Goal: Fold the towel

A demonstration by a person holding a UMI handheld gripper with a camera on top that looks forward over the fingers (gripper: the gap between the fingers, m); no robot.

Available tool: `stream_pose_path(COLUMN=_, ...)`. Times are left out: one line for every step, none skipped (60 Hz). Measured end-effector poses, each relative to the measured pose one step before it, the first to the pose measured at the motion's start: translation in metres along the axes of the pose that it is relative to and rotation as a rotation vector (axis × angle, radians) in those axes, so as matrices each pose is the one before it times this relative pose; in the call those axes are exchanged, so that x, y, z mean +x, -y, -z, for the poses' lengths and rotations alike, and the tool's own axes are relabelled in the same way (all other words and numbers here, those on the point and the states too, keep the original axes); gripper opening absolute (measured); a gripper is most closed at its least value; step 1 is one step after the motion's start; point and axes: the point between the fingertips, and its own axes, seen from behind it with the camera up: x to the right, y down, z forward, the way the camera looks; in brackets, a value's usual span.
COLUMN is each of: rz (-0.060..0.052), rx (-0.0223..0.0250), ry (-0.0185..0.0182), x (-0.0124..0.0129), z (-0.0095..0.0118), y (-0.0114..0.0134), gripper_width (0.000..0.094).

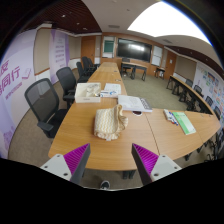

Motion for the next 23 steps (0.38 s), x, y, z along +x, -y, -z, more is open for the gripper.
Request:
stream_pose_path(rz=-0.002, rx=-0.0015, ry=0.00006, x=-0.0016, z=0.00617, y=-0.00258, gripper_width=0.0858)
stream_pose_path(rz=-0.0014, rx=0.00012, ry=0.00118, x=-0.00179, z=0.00583, y=-0.00215, gripper_width=0.0854)
stream_pose_path(rz=-0.0009, rx=0.00134, ry=0.00163, x=-0.00197, z=0.00571, y=-0.00175, gripper_width=0.0855)
stream_pose_path(rz=0.0005, rx=0.00247, ry=0.00176, x=-0.00172, z=0.00566, y=-0.00174, gripper_width=0.0854)
stream_pose_path(rz=0.0016, rx=0.0044, ry=0.00103, x=-0.00111, z=0.00096, y=-0.00326, gripper_width=0.0853)
stream_pose_path(rz=0.003, rx=0.00386, ry=-0.00035, x=-0.00076, z=0.00437, y=-0.00072, gripper_width=0.0857)
stream_pose_path(rz=0.0033, rx=0.00259, ry=-0.00176, x=-0.00105, z=0.00724, y=0.00017, gripper_width=0.0858)
stream_pose_path(rz=0.0032, rx=0.00323, ry=-0.00287, x=-0.00023, z=0.00388, y=-0.00036, gripper_width=0.0856)
stream_pose_path(rz=0.0028, rx=0.00269, ry=-0.00314, x=0.00013, z=0.00407, y=-0.00063, gripper_width=0.0857)
stream_pose_path(rz=0.0021, rx=0.00256, ry=-0.00296, x=-0.00012, z=0.00357, y=-0.00047, gripper_width=0.0855)
stream_pose_path(rz=0.0011, rx=0.00237, ry=-0.00118, x=-0.00045, z=0.00372, y=-0.00049, gripper_width=0.0855)
stream_pose_path(rz=0.0002, rx=0.00332, ry=0.00033, x=-0.00015, z=0.00031, y=-0.00091, gripper_width=0.0853)
stream_pose_path(rz=0.0006, rx=0.0013, ry=0.00023, x=-0.00086, z=0.00598, y=0.00062, gripper_width=0.0853)
stream_pose_path(rz=0.0013, rx=0.00313, ry=-0.00026, x=-0.00012, z=0.0, y=-0.00064, gripper_width=0.0853)
stream_pose_path(rz=0.0028, rx=0.00119, ry=-0.00154, x=-0.00034, z=0.00003, y=0.00129, gripper_width=0.0854)
stream_pose_path(rz=0.0036, rx=0.00194, ry=-0.00158, x=-0.00011, z=0.00249, y=-0.00042, gripper_width=0.0853)
stream_pose_path(rz=0.0025, rx=0.00072, ry=-0.00015, x=-0.00131, z=0.00335, y=0.00004, gripper_width=0.0852)
stream_pose_path(rz=0.0008, rx=0.00073, ry=0.00225, x=-0.0006, z=0.00209, y=-0.00006, gripper_width=0.0853)
stream_pose_path(rz=-0.0005, rx=0.00048, ry=0.00269, x=-0.00093, z=-0.00035, y=0.00051, gripper_width=0.0854)
stream_pose_path(rz=-0.002, rx=0.00063, ry=0.00181, x=-0.00073, z=0.0003, y=0.00027, gripper_width=0.0852)
stream_pose_path(rz=-0.0024, rx=0.00032, ry=0.00037, x=-0.00028, z=0.00064, y=-0.00024, gripper_width=0.0854)
stream_pose_path(rz=-0.0017, rx=-0.00012, ry=-0.00066, x=-0.00007, z=0.00049, y=-0.0003, gripper_width=0.0852)
stream_pose_path(rz=-0.0017, rx=0.00061, ry=-0.00104, x=0.00006, z=0.00129, y=-0.00068, gripper_width=0.0852)
